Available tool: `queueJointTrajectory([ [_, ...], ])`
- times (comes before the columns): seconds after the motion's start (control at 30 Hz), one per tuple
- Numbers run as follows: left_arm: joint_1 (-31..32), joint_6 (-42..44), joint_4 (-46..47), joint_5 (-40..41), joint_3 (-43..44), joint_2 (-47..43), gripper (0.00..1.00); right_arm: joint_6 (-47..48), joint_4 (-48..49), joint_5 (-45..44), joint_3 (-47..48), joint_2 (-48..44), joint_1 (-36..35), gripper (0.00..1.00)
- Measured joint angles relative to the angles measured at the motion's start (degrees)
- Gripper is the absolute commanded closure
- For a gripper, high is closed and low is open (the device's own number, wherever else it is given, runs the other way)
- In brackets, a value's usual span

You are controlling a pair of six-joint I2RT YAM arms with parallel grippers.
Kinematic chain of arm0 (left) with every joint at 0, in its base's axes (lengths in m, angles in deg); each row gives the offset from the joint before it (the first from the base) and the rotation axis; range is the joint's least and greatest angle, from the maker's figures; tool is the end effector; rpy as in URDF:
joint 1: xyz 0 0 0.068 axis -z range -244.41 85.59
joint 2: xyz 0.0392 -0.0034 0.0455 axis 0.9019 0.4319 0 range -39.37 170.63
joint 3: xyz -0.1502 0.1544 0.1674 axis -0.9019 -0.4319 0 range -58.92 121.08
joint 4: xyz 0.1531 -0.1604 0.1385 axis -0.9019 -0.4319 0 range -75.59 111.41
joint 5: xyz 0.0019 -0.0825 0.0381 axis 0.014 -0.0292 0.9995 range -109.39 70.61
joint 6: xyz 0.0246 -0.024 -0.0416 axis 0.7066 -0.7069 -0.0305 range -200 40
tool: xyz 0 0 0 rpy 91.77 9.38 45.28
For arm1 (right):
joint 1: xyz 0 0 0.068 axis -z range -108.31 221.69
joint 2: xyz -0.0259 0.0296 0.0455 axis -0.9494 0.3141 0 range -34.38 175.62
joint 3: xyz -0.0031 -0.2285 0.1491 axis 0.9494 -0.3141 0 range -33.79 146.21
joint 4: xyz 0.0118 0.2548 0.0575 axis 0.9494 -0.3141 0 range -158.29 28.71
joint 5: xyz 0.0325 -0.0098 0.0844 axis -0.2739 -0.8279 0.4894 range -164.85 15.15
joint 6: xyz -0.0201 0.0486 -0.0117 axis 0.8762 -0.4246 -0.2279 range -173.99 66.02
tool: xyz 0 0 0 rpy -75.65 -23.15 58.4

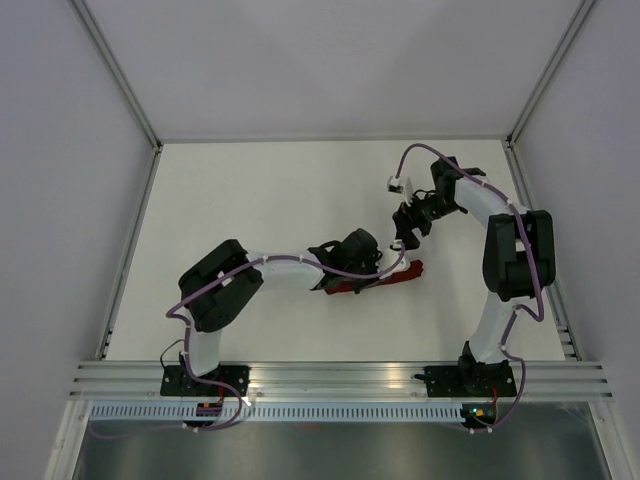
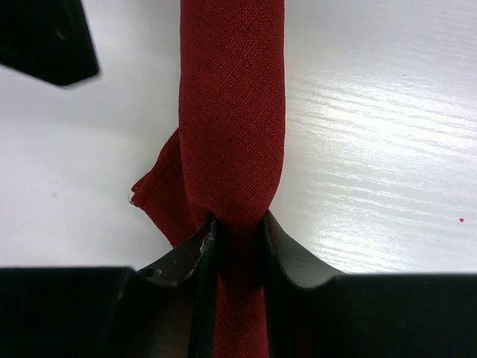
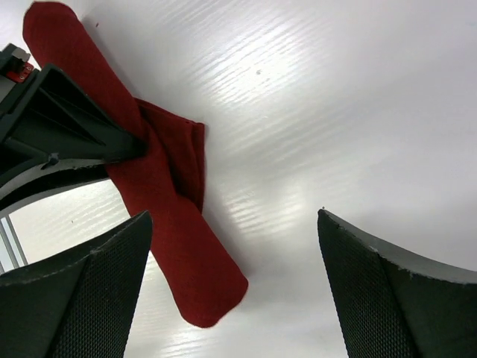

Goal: Fold the napkin, place the utensils inside, and roll it up
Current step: Roll the napkin with the utensil

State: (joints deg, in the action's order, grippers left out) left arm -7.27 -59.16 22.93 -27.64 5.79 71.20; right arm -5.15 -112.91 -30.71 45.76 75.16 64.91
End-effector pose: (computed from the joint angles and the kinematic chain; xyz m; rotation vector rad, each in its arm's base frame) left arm 0.2151 -0.3425 0.1503 1.5565 1.8078 -0.4761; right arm 0.3596 0.0677 0.1934 -1.2749 2.2521 0.9109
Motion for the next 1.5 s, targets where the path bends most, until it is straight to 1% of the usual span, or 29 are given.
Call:
queueJointTrajectory([
  [0.13,-2.3,-0.5,-4.9,-5.6,4.2,1.9,0.98,0.0,0.0,3.1,-0.1,-1.4,4.5,0.05],
  [0.23,-4.7,-1.2,-8.8,-11.2,7.5,3.6,0.98,0.4,1.1,5.2,-3.4,-6.1,8.6,0.05],
  [0.3,-6.4,-1.6,-11.7,-15.0,10.1,5.2,0.98,0.9,3.8,5.4,-8.3,-11.4,11.0,0.04],
  [0.37,-8.1,-2.1,-14.9,-19.3,12.9,7.0,0.97,1.1,6.4,5.4,-13.5,-17.0,12.0,0.05],
  [0.5,-11.1,-2.5,-21.7,-27.3,19.3,11.3,0.96,1.2,14.8,5.0,-26.7,-29.1,10.9,0.06],
  [0.63,-13.0,-2.6,-27.7,-33.7,25.0,15.5,0.94,0.8,22.7,1.7,-37.5,-37.6,6.9,0.05],
  [0.8,-14.8,-2.6,-31.5,-39.6,28.5,18.7,0.91,0.4,33.6,-6.5,-47.6,-45.1,-4.2,0.05],
  [0.9,-15.2,-2.7,-33.9,-42.2,30.3,20.2,0.89,0.5,37.7,-10.9,-49.7,-45.4,-10.2,0.05],
  [1.03,-15.3,-2.8,-36.7,-44.5,31.8,21.7,0.84,0.7,42.0,-15.4,-50.0,-43.3,-15.3,0.05],
  [1.2,-15.3,-3.1,-39.0,-45.9,32.8,22.5,0.76,0.9,44.8,-19.2,-50.1,-39.6,-19.3,0.13],
  [1.3,-15.3,-3.5,-39.7,-46.1,33.3,22.8,0.73,0.9,45.2,-20.4,-50.1,-37.9,-20.5,0.25],
  [1.33,-15.3,-3.5,-39.8,-46.0,33.4,22.8,0.69,0.9,45.2,-20.7,-50.1,-37.5,-20.9,0.33],
  [1.4,-15.2,-3.9,-39.7,-45.9,33.4,22.8,0.66,0.9,45.2,-21.0,-50.1,-36.8,-21.1,0.42],
  [1.43,-15.2,-4.2,-39.7,-45.9,33.4,22.8,0.65,0.8,45.2,-21.2,-50.1,-36.4,-21.1,0.5],
  [1.5,-15.2,-4.9,-39.4,-45.8,33.3,22.8,0.64,0.8,45.2,-21.5,-49.9,-35.8,-21.1,0.56],
])
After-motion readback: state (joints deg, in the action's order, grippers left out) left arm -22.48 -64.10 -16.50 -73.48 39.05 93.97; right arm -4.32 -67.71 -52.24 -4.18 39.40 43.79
